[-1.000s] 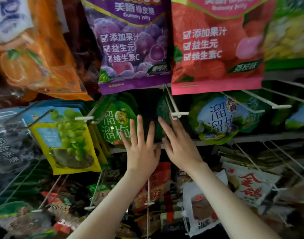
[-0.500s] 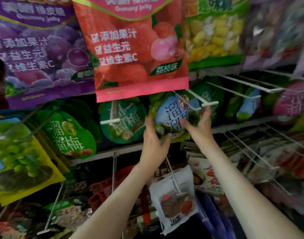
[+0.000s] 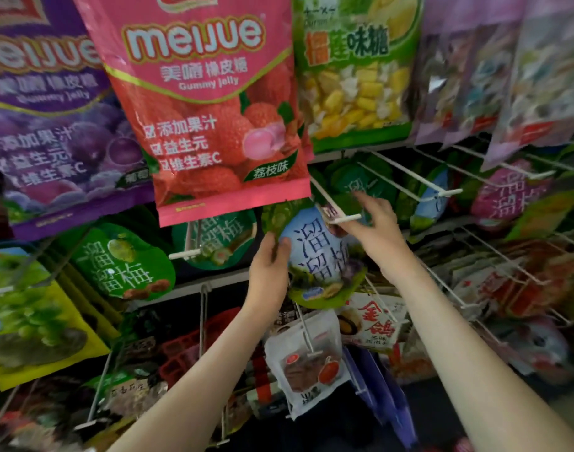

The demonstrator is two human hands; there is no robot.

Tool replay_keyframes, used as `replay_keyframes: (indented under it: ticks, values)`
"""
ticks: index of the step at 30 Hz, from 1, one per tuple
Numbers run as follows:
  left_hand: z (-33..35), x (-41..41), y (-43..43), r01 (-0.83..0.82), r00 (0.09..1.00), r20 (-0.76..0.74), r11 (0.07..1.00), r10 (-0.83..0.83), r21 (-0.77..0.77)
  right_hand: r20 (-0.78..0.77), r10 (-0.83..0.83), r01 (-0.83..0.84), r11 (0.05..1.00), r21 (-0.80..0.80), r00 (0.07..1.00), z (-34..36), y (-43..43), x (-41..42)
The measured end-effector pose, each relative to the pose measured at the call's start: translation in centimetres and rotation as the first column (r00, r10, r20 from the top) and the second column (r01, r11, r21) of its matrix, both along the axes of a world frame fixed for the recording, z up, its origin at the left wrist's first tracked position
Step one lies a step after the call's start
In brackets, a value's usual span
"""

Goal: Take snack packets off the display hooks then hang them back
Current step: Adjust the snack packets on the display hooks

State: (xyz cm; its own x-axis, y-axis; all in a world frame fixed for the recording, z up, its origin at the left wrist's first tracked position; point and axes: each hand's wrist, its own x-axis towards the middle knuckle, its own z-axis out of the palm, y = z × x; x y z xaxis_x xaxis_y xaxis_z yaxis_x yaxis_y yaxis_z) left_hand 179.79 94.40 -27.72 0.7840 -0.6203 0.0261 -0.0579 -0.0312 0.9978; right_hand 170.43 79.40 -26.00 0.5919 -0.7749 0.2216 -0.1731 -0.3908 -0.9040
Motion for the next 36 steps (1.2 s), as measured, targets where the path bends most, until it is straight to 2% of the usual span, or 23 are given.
replay_keyframes:
  ticks: [4,8,10,14,18,25,30,36]
  values:
    - [1.0,-1.4,1.6,0.039,0.999,-0.008,0.999,-0.039,0.033,-0.011,0.161,-0.16,0.986,0.043,0.987,3.5,1.8,-2.0]
    - [2.3,-2.9,3.4,0.074,0.996,-0.056,0.994,-0.07,0.082,-0.119,0.208,-0.205,0.978,0.039,0.971,6.1,3.2,-3.7]
    - [3.0,-3.7,4.2,0.094,0.994,-0.07,0.99,-0.088,0.102,-0.124,0.222,-0.214,0.974,0.076,0.967,6.8,4.1,-4.9]
    - [3.9,-5.1,5.5,0.126,0.992,-0.05,0.982,-0.12,0.142,-0.129,0.234,-0.214,0.964,0.155,0.964,8.0,5.6,-6.8]
    - [4.1,-6.1,6.1,0.166,0.986,-0.023,0.96,-0.166,0.226,-0.213,0.286,-0.263,0.956,0.131,0.934,8.4,6.3,-8.3]
    - [4.0,-7.4,5.2,0.258,0.962,0.0,0.901,-0.275,0.348,-0.233,0.148,-0.123,0.985,0.12,0.961,5.8,6.0,-10.4]
    - [2.7,-7.0,5.4,0.305,0.933,0.046,0.849,-0.358,0.431,-0.265,0.12,-0.095,0.99,0.107,0.957,4.4,6.0,-10.3]
    - [1.6,-6.1,6.7,0.406,0.887,-0.003,0.777,-0.462,0.481,-0.263,0.072,-0.035,0.989,0.146,0.962,3.8,6.0,-8.5]
